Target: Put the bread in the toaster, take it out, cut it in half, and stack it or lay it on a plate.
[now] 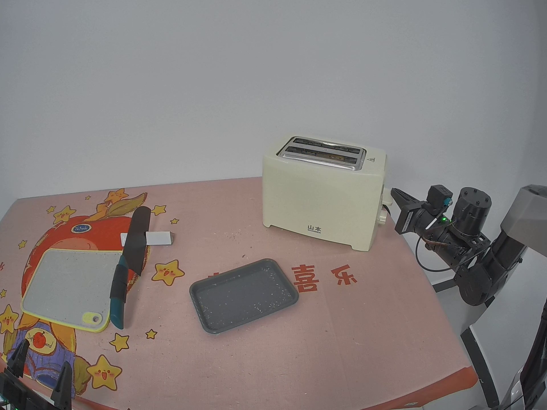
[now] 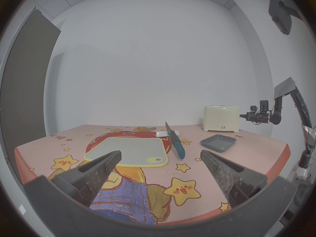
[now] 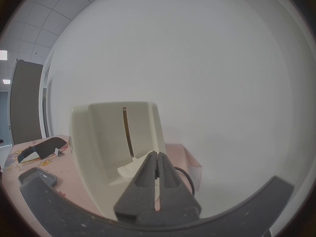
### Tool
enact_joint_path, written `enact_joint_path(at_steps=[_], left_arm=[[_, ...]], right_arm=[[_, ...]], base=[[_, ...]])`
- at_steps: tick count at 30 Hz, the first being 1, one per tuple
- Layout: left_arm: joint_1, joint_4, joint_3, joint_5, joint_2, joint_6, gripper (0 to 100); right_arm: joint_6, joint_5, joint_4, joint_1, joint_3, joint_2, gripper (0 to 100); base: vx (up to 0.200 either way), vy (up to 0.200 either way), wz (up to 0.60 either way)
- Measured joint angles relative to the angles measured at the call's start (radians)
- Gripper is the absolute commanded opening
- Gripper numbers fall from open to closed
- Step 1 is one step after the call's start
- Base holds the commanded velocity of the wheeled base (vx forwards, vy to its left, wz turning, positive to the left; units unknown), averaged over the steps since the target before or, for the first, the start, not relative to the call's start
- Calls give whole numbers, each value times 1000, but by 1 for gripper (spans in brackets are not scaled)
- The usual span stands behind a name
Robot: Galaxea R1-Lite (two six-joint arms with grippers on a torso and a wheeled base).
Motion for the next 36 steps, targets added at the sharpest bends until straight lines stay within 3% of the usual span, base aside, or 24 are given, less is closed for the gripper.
enact_joint_path(at_steps=[36], left_arm=[[0,0,0,0,0,0,100]], right_arm=[[14,-6,-53,20,-3,-105,0]], base=[[0,0,0]])
